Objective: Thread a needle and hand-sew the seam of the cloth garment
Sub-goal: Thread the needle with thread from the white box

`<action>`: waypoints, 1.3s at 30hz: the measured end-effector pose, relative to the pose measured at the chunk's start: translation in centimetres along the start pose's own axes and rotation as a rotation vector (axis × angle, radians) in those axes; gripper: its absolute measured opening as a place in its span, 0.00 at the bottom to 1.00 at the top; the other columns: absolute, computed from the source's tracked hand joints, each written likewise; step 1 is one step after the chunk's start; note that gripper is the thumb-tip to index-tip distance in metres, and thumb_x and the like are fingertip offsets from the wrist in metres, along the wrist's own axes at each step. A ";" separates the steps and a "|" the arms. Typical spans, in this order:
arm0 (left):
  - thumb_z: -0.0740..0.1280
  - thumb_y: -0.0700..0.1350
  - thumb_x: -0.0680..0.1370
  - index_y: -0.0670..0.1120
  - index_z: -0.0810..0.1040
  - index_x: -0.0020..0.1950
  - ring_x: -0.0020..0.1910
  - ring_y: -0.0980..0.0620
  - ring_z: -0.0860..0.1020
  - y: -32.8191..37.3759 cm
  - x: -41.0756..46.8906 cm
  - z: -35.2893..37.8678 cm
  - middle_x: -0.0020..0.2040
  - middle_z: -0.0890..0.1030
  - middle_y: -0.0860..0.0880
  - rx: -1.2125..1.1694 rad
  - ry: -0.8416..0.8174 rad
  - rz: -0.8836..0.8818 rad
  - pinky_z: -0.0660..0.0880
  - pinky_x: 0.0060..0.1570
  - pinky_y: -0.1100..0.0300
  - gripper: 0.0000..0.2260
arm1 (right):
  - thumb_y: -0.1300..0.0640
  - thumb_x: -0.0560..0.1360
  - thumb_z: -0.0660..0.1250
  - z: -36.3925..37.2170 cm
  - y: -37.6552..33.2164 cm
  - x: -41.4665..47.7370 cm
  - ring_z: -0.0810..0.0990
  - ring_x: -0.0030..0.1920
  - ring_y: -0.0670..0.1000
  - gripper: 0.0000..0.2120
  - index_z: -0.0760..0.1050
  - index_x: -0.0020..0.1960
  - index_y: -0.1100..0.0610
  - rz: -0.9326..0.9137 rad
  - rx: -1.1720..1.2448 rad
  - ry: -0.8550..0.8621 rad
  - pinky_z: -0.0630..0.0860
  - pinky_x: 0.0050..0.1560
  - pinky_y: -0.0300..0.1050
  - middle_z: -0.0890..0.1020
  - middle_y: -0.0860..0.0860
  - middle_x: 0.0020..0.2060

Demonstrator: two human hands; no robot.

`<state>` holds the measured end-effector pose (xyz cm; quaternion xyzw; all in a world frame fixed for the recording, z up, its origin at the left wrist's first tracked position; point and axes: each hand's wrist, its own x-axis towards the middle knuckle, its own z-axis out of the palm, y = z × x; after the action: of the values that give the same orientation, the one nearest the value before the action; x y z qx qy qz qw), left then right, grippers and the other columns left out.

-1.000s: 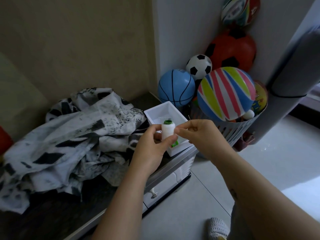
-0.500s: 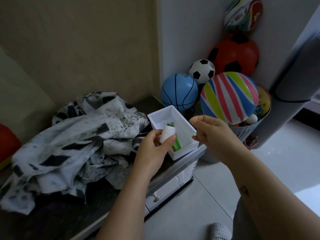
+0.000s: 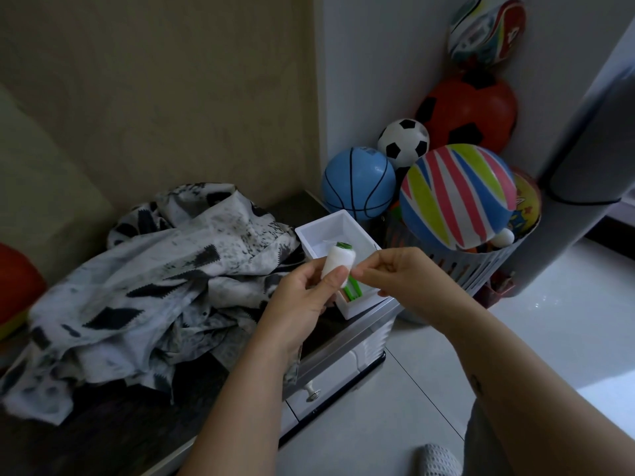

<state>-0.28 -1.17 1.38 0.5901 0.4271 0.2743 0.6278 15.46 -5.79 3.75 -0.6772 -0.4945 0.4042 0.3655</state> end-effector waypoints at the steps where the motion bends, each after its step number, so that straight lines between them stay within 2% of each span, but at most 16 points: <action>1: 0.67 0.59 0.68 0.58 0.78 0.55 0.36 0.68 0.77 -0.1 0.0 -0.1 0.42 0.80 0.59 -0.005 0.003 -0.008 0.71 0.38 0.70 0.17 | 0.52 0.74 0.68 0.0 0.0 0.0 0.77 0.38 0.43 0.06 0.78 0.38 0.51 -0.003 0.011 0.004 0.75 0.40 0.33 0.83 0.52 0.40; 4: 0.67 0.56 0.73 0.54 0.79 0.57 0.37 0.65 0.77 -0.2 0.1 -0.3 0.41 0.80 0.58 -0.020 0.039 -0.027 0.71 0.40 0.67 0.14 | 0.53 0.75 0.67 -0.4 0.1 0.1 0.78 0.42 0.48 0.06 0.78 0.40 0.52 -0.013 0.061 0.093 0.77 0.45 0.41 0.82 0.53 0.42; 7: 0.67 0.48 0.77 0.52 0.78 0.55 0.34 0.68 0.78 0.2 -0.1 -0.5 0.39 0.81 0.58 -0.048 0.061 -0.004 0.71 0.34 0.74 0.08 | 0.54 0.76 0.64 -0.9 -0.2 0.2 0.77 0.42 0.46 0.04 0.77 0.44 0.50 -0.082 0.110 0.226 0.76 0.45 0.39 0.81 0.48 0.42; 8: 0.67 0.48 0.77 0.53 0.78 0.55 0.34 0.69 0.78 0.3 -0.2 -0.5 0.38 0.81 0.59 -0.041 0.053 0.010 0.71 0.34 0.75 0.08 | 0.53 0.77 0.64 -1.0 -0.3 0.2 0.77 0.40 0.43 0.04 0.77 0.46 0.48 -0.133 0.092 0.220 0.75 0.43 0.37 0.80 0.44 0.39; 10: 0.69 0.52 0.73 0.55 0.78 0.55 0.37 0.70 0.78 0.5 -0.3 -0.5 0.39 0.82 0.60 -0.011 0.009 0.034 0.72 0.36 0.74 0.11 | 0.54 0.76 0.65 -0.9 -0.6 0.0 0.71 0.29 0.41 0.08 0.74 0.53 0.43 -0.250 -0.033 0.100 0.70 0.34 0.31 0.75 0.40 0.27; 12: 0.68 0.59 0.67 0.57 0.79 0.54 0.39 0.69 0.78 0.6 -0.5 -0.6 0.40 0.82 0.61 0.030 -0.043 0.032 0.72 0.38 0.73 0.17 | 0.54 0.74 0.67 -0.5 -0.7 -0.1 0.65 0.24 0.42 0.12 0.72 0.52 0.39 -0.319 -0.135 0.003 0.66 0.31 0.32 0.69 0.43 0.22; 15: 0.67 0.63 0.63 0.57 0.79 0.55 0.42 0.64 0.79 0.3 -0.4 -0.8 0.44 0.82 0.58 0.052 -0.073 -0.005 0.72 0.43 0.68 0.23 | 0.52 0.71 0.70 -0.5 -0.6 0.3 0.62 0.23 0.44 0.09 0.74 0.47 0.40 -0.332 -0.175 0.038 0.66 0.30 0.32 0.67 0.44 0.20; 20: 0.68 0.62 0.62 0.54 0.80 0.53 0.42 0.62 0.80 0.2 -0.3 -1.2 0.45 0.83 0.53 0.011 -0.095 -0.015 0.74 0.43 0.67 0.23 | 0.55 0.72 0.69 -0.5 -0.8 -0.1 0.65 0.22 0.43 0.10 0.76 0.51 0.45 -0.382 -0.195 0.030 0.69 0.32 0.29 0.68 0.43 0.19; 23: 0.68 0.60 0.64 0.55 0.81 0.51 0.45 0.61 0.81 0.1 -0.4 -1.4 0.46 0.83 0.53 0.064 -0.109 0.002 0.75 0.44 0.68 0.19 | 0.55 0.72 0.69 -0.6 -1.0 -0.1 0.65 0.23 0.44 0.05 0.78 0.45 0.45 -0.356 -0.236 0.017 0.67 0.30 0.29 0.68 0.44 0.19; 26: 0.68 0.62 0.63 0.55 0.81 0.49 0.46 0.57 0.81 0.0 -0.4 -1.4 0.46 0.84 0.52 0.106 -0.111 0.007 0.76 0.48 0.64 0.19 | 0.56 0.72 0.70 -0.7 -0.9 0.0 0.64 0.24 0.44 0.06 0.77 0.39 0.46 -0.324 -0.221 0.013 0.67 0.31 0.27 0.67 0.47 0.22; 29: 0.67 0.61 0.64 0.56 0.81 0.49 0.45 0.59 0.81 0.0 -0.5 -1.3 0.46 0.84 0.53 0.078 -0.096 0.012 0.75 0.44 0.66 0.17 | 0.55 0.73 0.69 -0.9 -0.8 -0.2 0.68 0.26 0.45 0.05 0.77 0.39 0.49 -0.266 -0.124 0.049 0.70 0.33 0.33 0.74 0.47 0.24; 32: 0.68 0.59 0.64 0.57 0.81 0.50 0.44 0.60 0.81 0.1 -0.4 -1.3 0.46 0.84 0.54 0.023 -0.059 0.011 0.75 0.41 0.69 0.17 | 0.54 0.75 0.67 -1.4 -0.8 -0.4 0.76 0.34 0.51 0.05 0.78 0.41 0.51 -0.207 -0.047 0.130 0.76 0.40 0.43 0.81 0.54 0.35; 33: 0.68 0.59 0.64 0.56 0.81 0.50 0.44 0.60 0.81 0.1 -0.4 -1.3 0.46 0.84 0.53 0.001 -0.050 0.008 0.75 0.41 0.68 0.17 | 0.55 0.75 0.66 -1.6 -0.9 -0.5 0.76 0.34 0.47 0.05 0.77 0.41 0.52 -0.193 -0.018 0.154 0.76 0.38 0.39 0.80 0.54 0.35; 35: 0.69 0.57 0.63 0.56 0.80 0.50 0.42 0.60 0.81 0.1 -0.3 -1.3 0.44 0.84 0.54 -0.046 -0.020 0.000 0.75 0.41 0.68 0.16 | 0.56 0.77 0.64 -1.9 -1.2 -0.7 0.74 0.29 0.37 0.06 0.77 0.41 0.53 -0.157 0.080 0.205 0.73 0.34 0.30 0.79 0.45 0.30; 36: 0.69 0.56 0.64 0.56 0.80 0.50 0.41 0.61 0.81 0.1 -0.2 -1.4 0.43 0.83 0.54 -0.064 -0.001 -0.002 0.75 0.41 0.68 0.16 | 0.57 0.77 0.63 -2.0 -1.4 -0.8 0.74 0.28 0.35 0.07 0.76 0.42 0.54 -0.133 0.142 0.228 0.72 0.32 0.27 0.79 0.42 0.27; 39: 0.71 0.47 0.71 0.50 0.80 0.58 0.45 0.58 0.80 -0.1 0.1 -1.4 0.50 0.83 0.50 -0.081 0.077 -0.024 0.75 0.41 0.67 0.15 | 0.56 0.78 0.61 -2.2 -1.8 -1.1 0.72 0.23 0.36 0.08 0.76 0.43 0.56 -0.041 0.340 0.250 0.71 0.30 0.28 0.75 0.41 0.21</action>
<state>-1.50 -0.38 1.39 0.5480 0.4468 0.3063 0.6374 16.61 -6.67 6.49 -0.6404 -0.3836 0.3874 0.5411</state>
